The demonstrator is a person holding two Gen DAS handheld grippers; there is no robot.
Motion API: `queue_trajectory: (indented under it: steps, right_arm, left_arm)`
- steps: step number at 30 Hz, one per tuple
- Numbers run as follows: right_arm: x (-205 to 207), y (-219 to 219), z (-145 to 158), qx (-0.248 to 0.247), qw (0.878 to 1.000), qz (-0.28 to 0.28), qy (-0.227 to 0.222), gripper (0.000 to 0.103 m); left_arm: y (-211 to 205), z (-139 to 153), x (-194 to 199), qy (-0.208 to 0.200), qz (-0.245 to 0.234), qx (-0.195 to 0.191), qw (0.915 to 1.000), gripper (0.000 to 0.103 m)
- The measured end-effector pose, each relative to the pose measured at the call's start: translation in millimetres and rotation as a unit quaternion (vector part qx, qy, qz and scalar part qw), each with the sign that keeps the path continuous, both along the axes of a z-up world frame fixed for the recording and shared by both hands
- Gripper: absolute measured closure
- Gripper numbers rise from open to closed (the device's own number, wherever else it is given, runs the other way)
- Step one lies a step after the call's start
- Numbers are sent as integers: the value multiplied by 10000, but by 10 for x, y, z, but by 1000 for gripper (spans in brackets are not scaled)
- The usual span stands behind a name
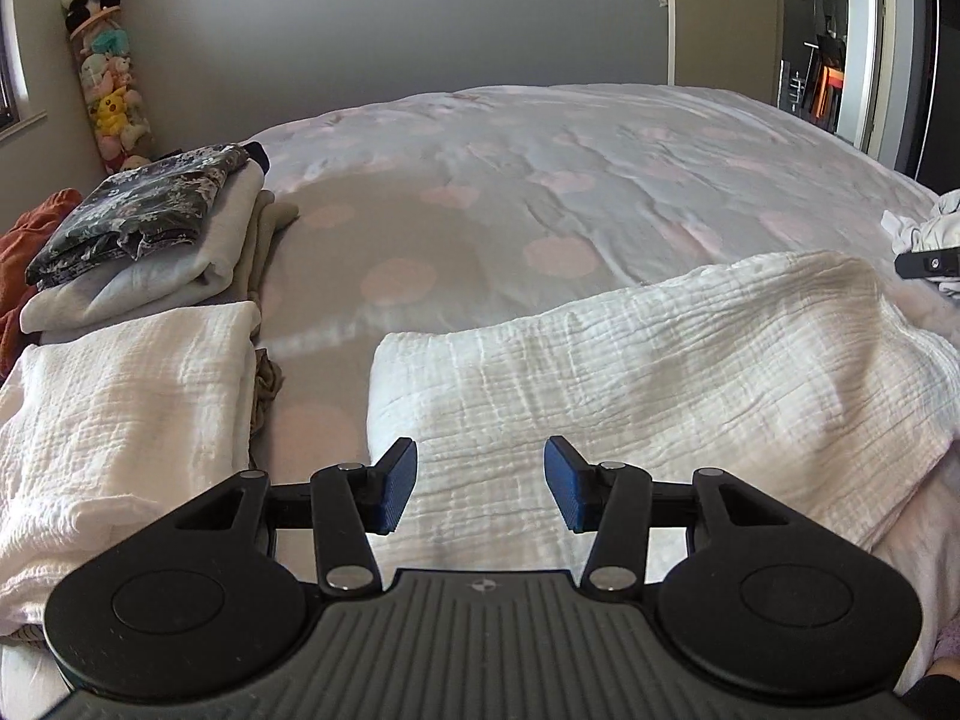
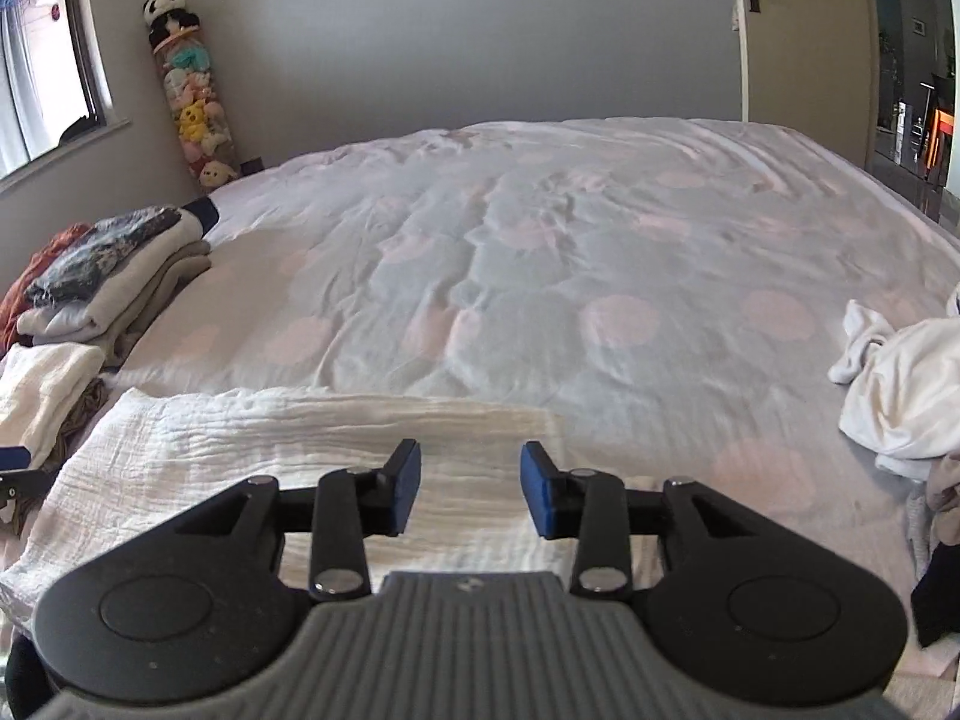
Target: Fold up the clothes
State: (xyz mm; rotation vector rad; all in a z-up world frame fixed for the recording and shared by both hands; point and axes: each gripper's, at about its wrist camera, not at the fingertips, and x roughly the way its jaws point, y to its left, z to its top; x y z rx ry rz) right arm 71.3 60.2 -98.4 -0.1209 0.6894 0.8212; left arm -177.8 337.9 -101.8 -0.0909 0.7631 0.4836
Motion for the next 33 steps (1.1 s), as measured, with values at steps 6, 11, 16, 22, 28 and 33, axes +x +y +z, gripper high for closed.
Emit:
queue_trajectory:
  steps: [6,11,16,22,28,33]
  right_arm:
    - [-168,458,12,9,9999,152,-28,28]
    - [-195,792,-97,-173,9997,139,-50,56]
    - [-96,997,-285,-247,9996,-87,-61,57]
    - [72,1091,-565,-259,9993,-108,231,57]
    - [17,1045,-697,-194,9998,7,73,56]
    - [-10,1102,-613,-194,9981,534,250,10]
  left_arm:
    - [33,-44,-43,-66,26,-123,9999,57]
    - [138,-186,-55,-6,181,-398,9990,57]
    - [208,-260,-50,-11,231,-509,9984,57]
    - [288,-362,-6,2,326,-699,9970,57]
    - [294,-408,15,97,358,-726,9967,57]
    - [253,-295,-24,40,334,-690,9970,57]
